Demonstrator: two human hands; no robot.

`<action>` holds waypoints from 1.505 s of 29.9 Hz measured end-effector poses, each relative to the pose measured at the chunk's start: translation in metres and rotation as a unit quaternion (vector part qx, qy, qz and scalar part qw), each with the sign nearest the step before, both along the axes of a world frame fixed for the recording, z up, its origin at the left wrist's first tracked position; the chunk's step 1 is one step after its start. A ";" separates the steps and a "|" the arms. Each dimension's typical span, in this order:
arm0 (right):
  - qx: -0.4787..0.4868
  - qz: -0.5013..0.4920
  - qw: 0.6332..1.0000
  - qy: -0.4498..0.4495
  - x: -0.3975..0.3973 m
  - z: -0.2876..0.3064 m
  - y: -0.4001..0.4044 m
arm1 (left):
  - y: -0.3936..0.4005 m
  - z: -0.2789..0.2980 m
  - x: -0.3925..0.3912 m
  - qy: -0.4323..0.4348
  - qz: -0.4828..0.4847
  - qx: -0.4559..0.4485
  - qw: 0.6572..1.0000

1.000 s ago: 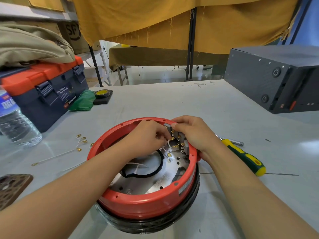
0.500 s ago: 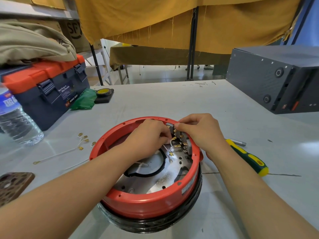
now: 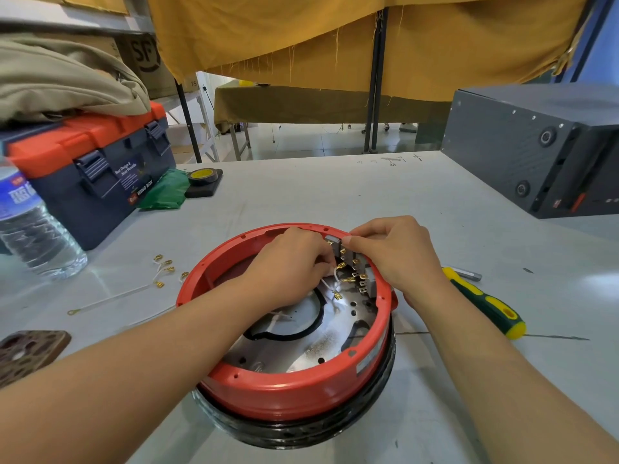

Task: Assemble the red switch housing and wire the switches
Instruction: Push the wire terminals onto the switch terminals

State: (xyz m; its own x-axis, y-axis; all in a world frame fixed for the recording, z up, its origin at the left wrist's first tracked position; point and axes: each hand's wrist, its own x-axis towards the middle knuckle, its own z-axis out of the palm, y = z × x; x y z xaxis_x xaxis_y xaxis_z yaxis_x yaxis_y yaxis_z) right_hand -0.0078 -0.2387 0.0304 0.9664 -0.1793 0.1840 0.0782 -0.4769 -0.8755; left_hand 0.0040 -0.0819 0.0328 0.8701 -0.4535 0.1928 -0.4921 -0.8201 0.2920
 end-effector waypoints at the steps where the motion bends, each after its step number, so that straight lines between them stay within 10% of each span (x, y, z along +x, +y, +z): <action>1: -0.001 0.000 1.000 -0.001 0.000 0.000 0.000 | -0.001 0.000 0.000 0.001 0.001 0.001 1.000; 45: 0.154 0.106 0.978 0.091 0.004 -0.010 0.001 | -0.019 0.015 -0.011 0.101 -0.025 -0.046 0.994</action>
State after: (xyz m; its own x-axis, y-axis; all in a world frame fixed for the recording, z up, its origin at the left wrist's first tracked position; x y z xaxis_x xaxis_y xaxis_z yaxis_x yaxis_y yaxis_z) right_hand -0.0038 -0.2376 0.0206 0.9997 0.0087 -0.0248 -0.0229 -0.1774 -0.9839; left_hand -0.0066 -0.1007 0.0477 0.8717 -0.4865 0.0592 -0.4561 -0.7610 0.4613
